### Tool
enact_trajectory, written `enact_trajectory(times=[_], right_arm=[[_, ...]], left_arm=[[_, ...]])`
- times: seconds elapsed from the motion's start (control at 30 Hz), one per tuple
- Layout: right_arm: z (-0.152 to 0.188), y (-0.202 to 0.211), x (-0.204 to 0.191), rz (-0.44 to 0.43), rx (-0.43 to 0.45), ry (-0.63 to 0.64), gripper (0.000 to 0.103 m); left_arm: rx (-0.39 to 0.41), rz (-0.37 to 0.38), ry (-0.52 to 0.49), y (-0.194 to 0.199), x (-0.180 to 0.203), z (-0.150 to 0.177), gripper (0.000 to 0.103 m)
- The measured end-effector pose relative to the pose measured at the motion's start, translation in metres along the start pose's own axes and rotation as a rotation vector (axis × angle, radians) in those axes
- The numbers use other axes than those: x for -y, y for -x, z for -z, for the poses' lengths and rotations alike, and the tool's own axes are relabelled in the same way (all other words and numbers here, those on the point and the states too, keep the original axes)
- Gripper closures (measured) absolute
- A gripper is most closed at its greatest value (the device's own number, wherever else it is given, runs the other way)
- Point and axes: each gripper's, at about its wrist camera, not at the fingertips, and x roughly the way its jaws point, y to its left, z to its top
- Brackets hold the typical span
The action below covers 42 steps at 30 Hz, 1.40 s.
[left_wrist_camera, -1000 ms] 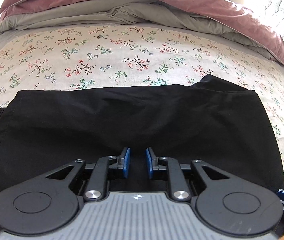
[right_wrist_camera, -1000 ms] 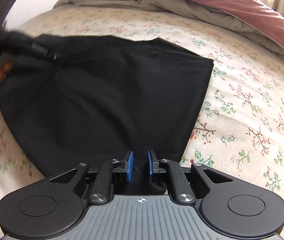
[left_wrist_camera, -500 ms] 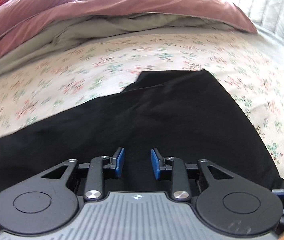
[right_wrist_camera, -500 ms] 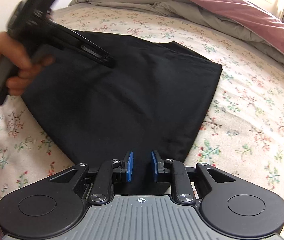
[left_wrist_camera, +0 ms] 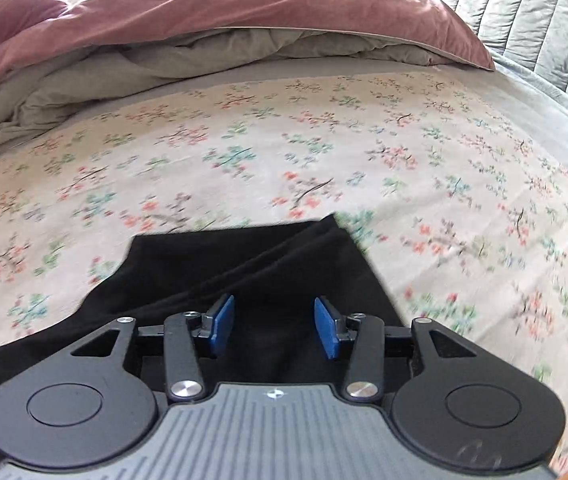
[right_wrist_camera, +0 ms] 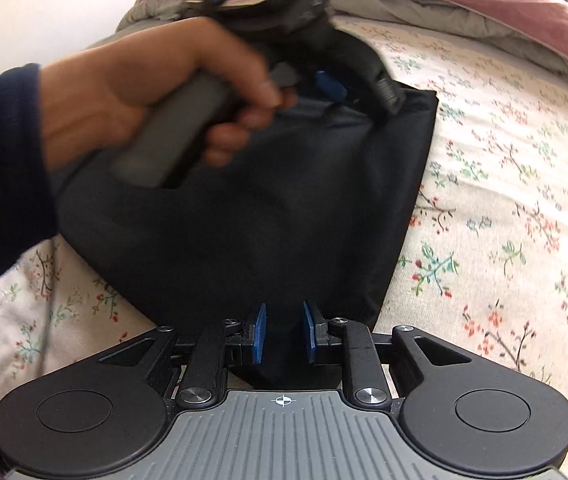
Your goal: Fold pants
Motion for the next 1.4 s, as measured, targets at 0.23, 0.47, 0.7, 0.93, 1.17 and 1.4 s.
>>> enact_trajectory(times=[0.23,0.47,0.7,0.93,1.17,1.4], right_arm=[[-0.001,0.005,0.016,-0.021,0.008,-0.097,0.083],[0.01,0.022,0.029,-0.04,0.031,-0.177,0.083],[0.025,0.032,0.063,-0.081,0.048,-0.379,0.074],[0.036,0.041,0.112,-0.299,0.115,-0.664,0.07],[0.041,0.026,0.107,-0.224,0.056,-0.673,0.07],[0.046,0.015,0.103,-0.206,0.048,-0.662,0.072]], left_arm=[[-0.021,-0.027,-0.073,-0.016,0.035,-0.023,0.043],[-0.006,-0.113,-0.131,-0.012,0.065,-0.023,0.038],[0.002,-0.136,-0.087,0.02,0.044,-0.025,0.037],[-0.056,-0.177,-0.064,0.019,0.038,-0.017,0.03],[-0.072,-0.185,-0.13,0.015,0.07,-0.013,0.023],[-0.114,-0.226,-0.152,-0.001,0.089,-0.006,0.022]])
